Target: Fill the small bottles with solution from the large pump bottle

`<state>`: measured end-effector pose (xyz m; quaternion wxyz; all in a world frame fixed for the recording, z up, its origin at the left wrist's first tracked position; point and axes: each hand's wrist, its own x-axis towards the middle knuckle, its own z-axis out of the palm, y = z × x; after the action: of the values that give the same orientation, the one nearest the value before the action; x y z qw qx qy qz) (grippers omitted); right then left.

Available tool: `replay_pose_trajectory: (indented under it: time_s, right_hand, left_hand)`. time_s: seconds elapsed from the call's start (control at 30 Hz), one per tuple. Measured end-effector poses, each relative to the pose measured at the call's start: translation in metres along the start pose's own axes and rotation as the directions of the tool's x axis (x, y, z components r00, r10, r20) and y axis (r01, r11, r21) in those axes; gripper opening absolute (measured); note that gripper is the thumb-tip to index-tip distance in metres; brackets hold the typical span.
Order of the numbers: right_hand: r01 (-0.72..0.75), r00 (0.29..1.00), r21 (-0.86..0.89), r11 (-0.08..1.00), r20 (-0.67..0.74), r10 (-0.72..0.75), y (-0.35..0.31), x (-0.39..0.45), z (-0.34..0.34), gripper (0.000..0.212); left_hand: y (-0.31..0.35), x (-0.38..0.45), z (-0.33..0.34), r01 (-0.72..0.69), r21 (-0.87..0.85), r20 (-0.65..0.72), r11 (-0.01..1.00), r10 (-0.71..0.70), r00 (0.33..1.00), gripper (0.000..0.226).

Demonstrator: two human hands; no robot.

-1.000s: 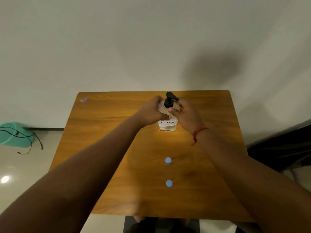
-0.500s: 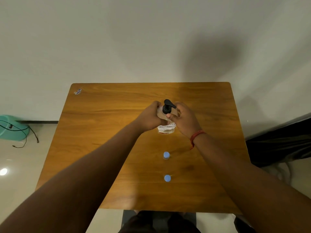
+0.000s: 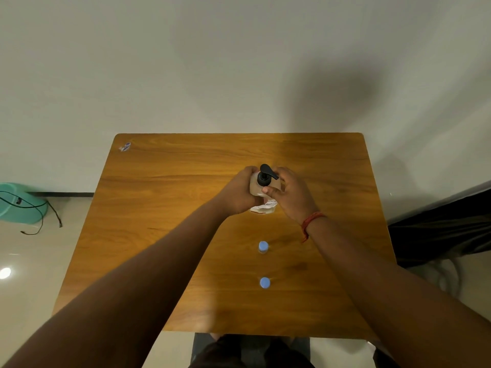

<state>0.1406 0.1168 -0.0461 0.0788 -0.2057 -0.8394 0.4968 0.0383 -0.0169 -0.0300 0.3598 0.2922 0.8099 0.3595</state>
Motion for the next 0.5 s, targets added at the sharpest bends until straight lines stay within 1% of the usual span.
replay_pose_trajectory:
  time_s: [0.1,0.23,0.43,0.5]
  right_hand:
    - [-0.001,1.000,0.003,1.000,0.011,0.001,0.001,-0.002,0.001,0.044]
    - [-0.011,1.000,0.035,0.999,0.005,0.011,0.000,-0.005,-0.001,0.048]
    - [-0.019,1.000,0.017,1.000,0.000,0.019,-0.003,-0.008,-0.005,0.049]
    - [-0.037,0.999,0.000,0.999,-0.004,0.037,-0.005,-0.010,-0.009,0.051]
  left_hand:
    - [-0.004,0.000,0.001,-0.024,0.000,0.006,1.000,0.024,1.000,0.074]
    - [-0.009,-0.005,-0.002,-0.021,0.028,0.006,0.999,0.021,1.000,0.095]
    - [-0.014,-0.012,-0.001,-0.024,0.043,-0.020,0.999,0.025,0.999,0.096]
    - [-0.020,-0.014,-0.001,-0.005,0.048,-0.031,0.999,0.006,0.999,0.098]
